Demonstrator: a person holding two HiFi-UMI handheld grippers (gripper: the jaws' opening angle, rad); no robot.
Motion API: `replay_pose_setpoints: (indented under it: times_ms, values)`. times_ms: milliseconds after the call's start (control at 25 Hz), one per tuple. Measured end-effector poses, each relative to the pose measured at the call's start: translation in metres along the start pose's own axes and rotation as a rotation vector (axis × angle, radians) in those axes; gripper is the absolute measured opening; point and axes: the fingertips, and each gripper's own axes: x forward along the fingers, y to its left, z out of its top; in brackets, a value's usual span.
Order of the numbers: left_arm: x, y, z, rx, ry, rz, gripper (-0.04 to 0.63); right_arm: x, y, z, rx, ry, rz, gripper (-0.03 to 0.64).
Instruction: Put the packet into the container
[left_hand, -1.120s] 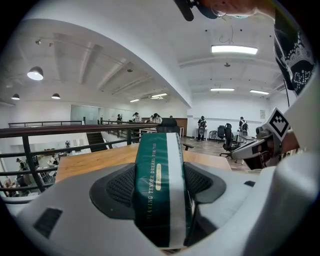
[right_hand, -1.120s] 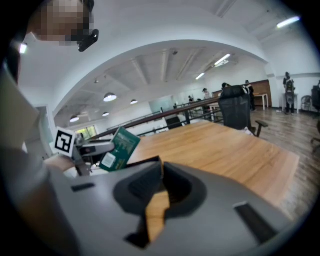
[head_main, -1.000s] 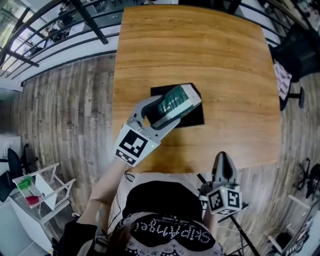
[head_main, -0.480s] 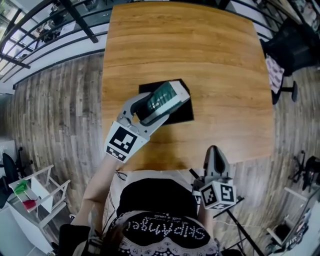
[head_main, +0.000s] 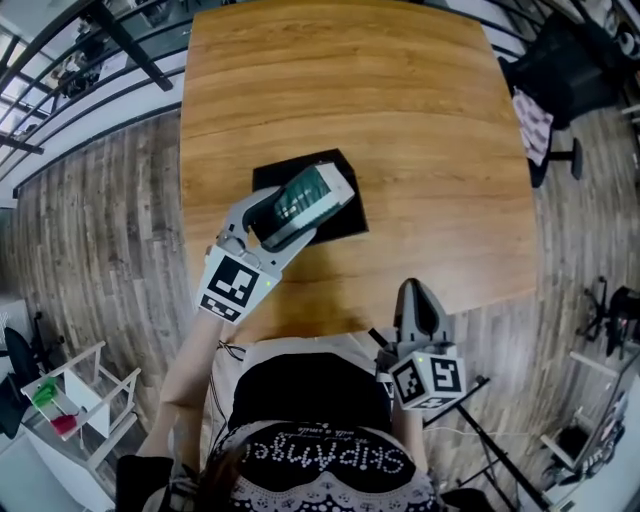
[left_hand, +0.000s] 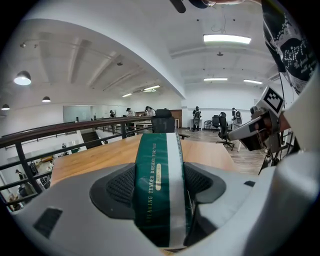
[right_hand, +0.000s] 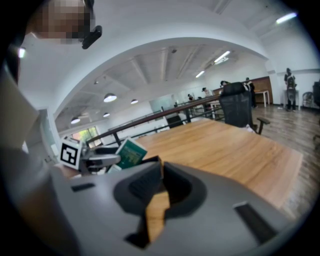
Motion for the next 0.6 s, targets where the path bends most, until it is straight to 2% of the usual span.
replay_pose_setpoints:
  times_ms: [360, 600]
  values:
    - [0.008, -0.008, -0.019, 0.02, 0.043, -0.027, 0.331, -0.003, -0.008, -0.001, 0.007, 0.005, -0.011, 0.04]
    - [0.015, -0.016, -0.027, 0.088, 0.08, -0.073, 0.331, 0.0, -0.008, -0.002, 0.01, 0.004, -0.006, 0.04]
